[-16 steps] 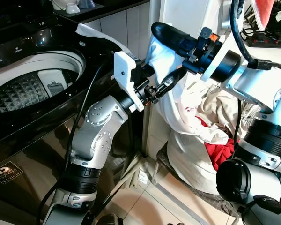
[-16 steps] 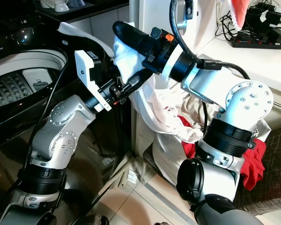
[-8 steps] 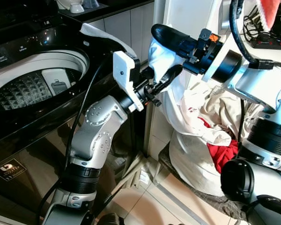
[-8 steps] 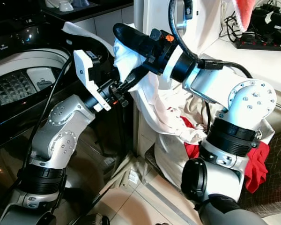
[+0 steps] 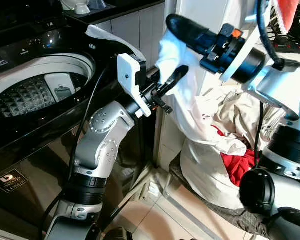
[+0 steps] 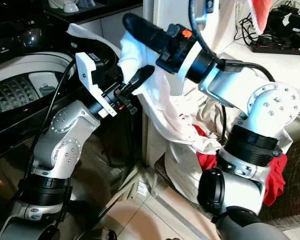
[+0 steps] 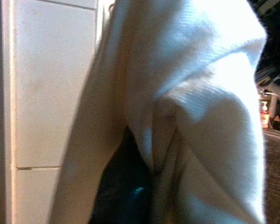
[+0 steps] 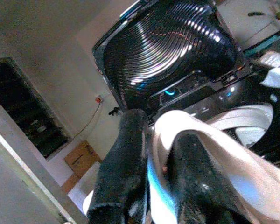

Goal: Clothes washing

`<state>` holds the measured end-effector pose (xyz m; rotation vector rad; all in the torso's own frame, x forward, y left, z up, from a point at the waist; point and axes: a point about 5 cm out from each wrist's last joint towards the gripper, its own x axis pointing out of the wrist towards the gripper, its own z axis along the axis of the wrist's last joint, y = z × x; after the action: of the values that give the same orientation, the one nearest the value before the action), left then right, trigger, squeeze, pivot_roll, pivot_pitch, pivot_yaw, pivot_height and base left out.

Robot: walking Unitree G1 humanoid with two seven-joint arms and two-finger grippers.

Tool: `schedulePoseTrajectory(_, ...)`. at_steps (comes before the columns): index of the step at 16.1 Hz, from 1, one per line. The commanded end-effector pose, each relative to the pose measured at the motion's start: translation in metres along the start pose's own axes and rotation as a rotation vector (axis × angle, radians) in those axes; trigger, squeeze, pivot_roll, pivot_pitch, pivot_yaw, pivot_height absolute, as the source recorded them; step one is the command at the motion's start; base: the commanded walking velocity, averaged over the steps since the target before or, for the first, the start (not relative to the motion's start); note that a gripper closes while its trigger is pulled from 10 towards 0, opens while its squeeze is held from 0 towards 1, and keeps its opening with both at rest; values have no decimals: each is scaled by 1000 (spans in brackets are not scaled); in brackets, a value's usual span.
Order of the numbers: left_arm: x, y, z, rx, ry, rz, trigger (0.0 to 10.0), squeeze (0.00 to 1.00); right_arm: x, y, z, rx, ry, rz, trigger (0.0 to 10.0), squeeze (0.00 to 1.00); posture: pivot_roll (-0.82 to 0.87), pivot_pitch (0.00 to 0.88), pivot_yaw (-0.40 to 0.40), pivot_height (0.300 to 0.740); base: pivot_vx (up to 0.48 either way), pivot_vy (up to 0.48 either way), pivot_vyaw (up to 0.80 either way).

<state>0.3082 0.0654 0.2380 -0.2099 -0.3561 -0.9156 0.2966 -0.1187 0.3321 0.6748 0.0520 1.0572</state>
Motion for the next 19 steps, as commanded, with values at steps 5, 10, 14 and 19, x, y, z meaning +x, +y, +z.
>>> schedulePoseTrajectory(5, 5, 56, 36, 317, 77, 140, 0, 0, -55, 3, 38, -444, -6, -214, 10000, 0, 16, 0, 43, 740, 0, 0, 0)
schedulePoseTrajectory(10, 19, 128, 218, 1108, -72, 712, 0, 0, -66, -24, 17, -467, 74, -378, 10000, 0, 36, 0, 57, 740, 0, 0, 0)
schedulePoseTrajectory(14, 16, 116, 276, 1462, -191, 901, 0, 0, -60, -22, 13, -508, 77, -350, 10000, 0, 27, 0, 68, 740, 0, 0, 0)
schedulePoseTrajectory(19, -25, 183, 93, 648, 424, 967, 10000, 0, -41, -20, -28, -514, 190, -262, 10000, 0, 24, 0, 53, 740, 0, 0, 0)
